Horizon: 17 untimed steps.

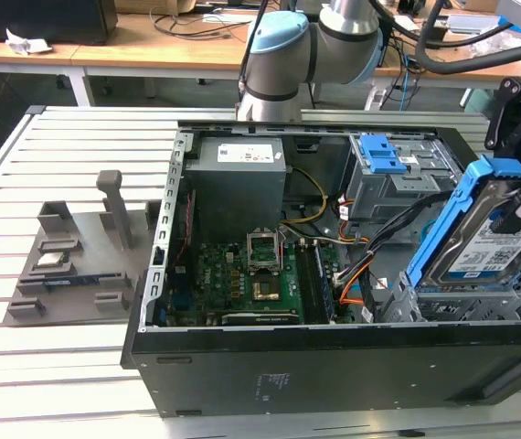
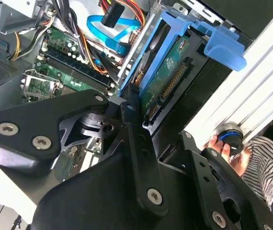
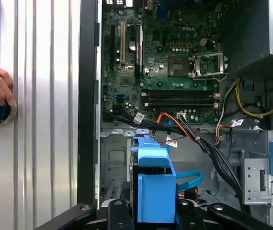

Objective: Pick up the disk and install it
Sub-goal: 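Insert the disk into the insertion slot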

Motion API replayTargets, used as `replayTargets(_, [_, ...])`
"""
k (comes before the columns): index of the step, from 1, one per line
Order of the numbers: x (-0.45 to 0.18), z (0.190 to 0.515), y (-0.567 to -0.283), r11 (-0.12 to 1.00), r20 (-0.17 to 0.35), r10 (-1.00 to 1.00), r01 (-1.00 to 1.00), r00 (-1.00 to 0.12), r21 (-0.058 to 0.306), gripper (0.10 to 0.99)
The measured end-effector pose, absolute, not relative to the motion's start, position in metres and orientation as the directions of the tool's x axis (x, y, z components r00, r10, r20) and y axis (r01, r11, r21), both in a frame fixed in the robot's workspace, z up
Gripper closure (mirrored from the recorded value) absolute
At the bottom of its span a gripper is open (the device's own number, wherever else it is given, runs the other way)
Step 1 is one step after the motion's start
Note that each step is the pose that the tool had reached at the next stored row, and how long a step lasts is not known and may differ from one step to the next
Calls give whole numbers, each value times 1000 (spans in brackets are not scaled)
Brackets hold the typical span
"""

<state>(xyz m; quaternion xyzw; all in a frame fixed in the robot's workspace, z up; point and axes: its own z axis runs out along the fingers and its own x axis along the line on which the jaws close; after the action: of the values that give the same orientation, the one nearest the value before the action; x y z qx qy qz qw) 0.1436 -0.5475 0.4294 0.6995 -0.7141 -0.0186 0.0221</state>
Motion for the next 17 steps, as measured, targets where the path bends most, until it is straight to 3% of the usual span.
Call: replayTargets(17, [144,389,-547,21,12,-1000,-998,-20,57,725])
